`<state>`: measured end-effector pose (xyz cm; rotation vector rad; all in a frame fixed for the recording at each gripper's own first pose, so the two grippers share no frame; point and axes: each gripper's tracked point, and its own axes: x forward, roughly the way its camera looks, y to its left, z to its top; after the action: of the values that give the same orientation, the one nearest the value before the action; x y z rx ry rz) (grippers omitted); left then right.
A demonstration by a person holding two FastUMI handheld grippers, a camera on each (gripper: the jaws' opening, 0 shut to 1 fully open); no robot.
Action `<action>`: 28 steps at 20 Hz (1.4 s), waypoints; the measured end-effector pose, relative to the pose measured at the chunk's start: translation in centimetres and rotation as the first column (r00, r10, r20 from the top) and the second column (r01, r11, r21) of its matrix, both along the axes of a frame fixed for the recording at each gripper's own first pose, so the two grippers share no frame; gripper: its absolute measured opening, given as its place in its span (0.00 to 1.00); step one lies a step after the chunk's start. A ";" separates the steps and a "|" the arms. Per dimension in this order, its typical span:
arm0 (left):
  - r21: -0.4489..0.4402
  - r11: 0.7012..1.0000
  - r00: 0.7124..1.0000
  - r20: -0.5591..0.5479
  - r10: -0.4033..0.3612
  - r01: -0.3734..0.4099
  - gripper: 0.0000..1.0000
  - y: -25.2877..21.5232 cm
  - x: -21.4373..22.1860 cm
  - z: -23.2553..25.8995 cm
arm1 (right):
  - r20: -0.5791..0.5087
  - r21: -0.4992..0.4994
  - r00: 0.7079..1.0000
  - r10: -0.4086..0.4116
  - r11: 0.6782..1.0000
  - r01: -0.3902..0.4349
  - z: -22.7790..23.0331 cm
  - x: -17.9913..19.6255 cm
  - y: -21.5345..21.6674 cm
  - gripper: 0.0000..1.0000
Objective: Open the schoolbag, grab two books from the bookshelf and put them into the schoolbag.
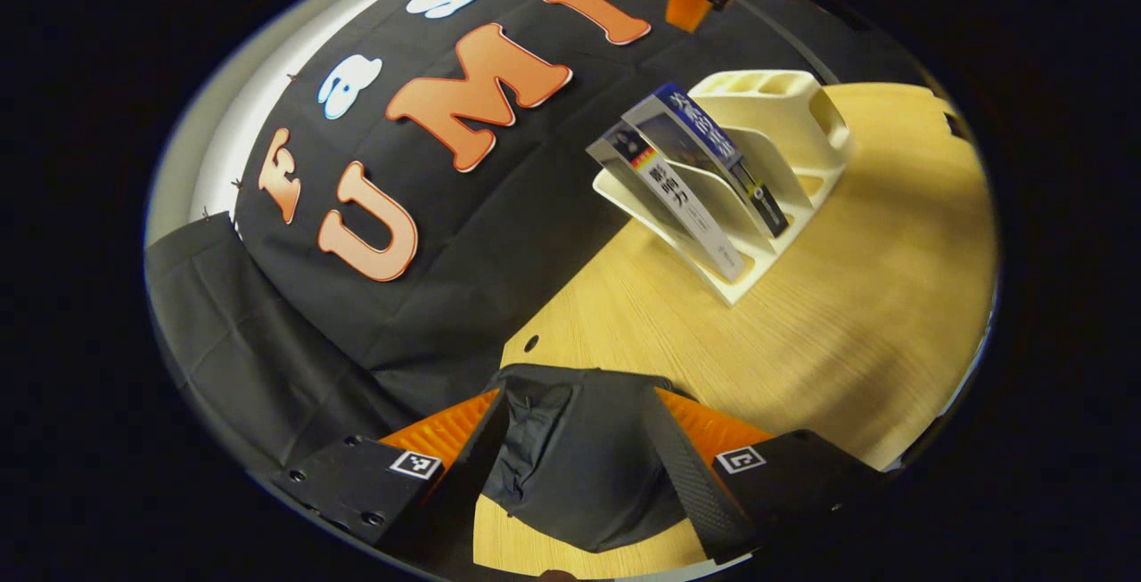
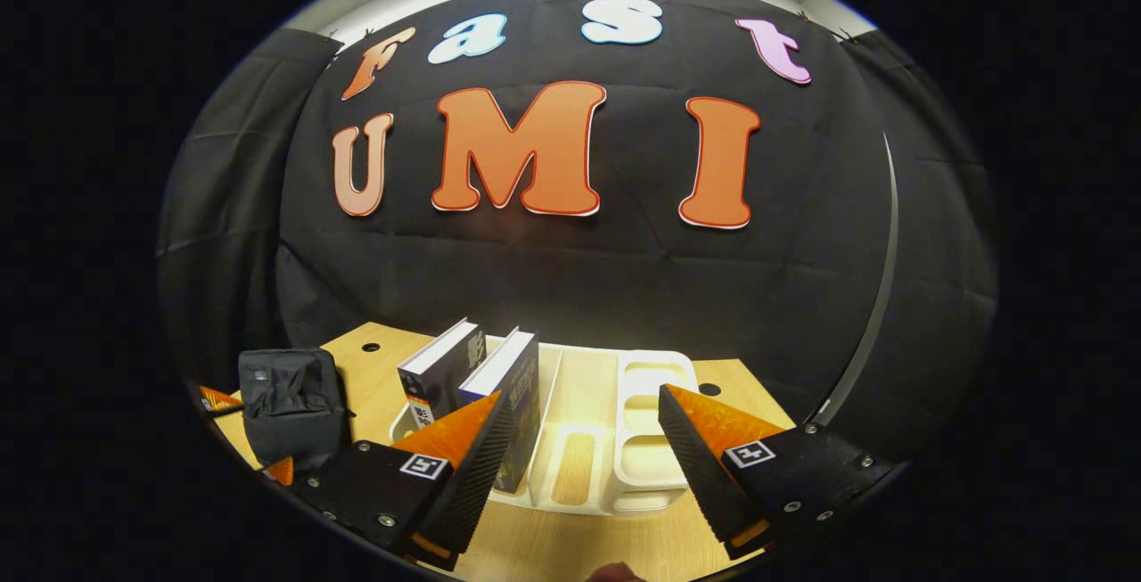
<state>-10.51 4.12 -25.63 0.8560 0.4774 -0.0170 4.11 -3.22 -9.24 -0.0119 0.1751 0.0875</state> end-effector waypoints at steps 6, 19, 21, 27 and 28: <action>0.119 0.990 0.986 -0.143 0.090 -0.073 0.97 3.1 -2.7 -5.9 | 0.010 -0.022 1.000 0.024 0.999 -0.024 0.1 -0.2 -0.1 0.97; 0.223 0.962 0.961 -0.187 0.203 -0.160 0.61 7.6 0.1 -7.6 | -0.005 -0.027 1.000 0.019 0.999 -0.019 0.8 -0.6 -0.9 0.97; 0.205 0.970 0.958 -0.227 0.178 -0.132 0.55 7.4 0.5 -7.6 | -0.010 -0.030 1.000 0.023 0.999 -0.023 1.3 -0.6 -0.6 0.97; 0.093 0.992 0.914 -0.388 0.116 -0.087 0.07 7.6 0.6 -6.8 | -0.048 -0.071 0.997 0.054 0.996 -0.058 2.0 -0.7 1.6 0.96; 0.063 0.994 0.886 -0.452 0.108 -0.089 0.07 7.8 0.1 -6.9 | -0.054 -0.089 0.997 0.047 0.995 -0.052 2.3 -0.7 1.9 0.97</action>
<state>-10.39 11.90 -32.50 0.8668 0.9665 -0.1168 3.36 -1.31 -6.99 -0.1045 0.2307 0.1295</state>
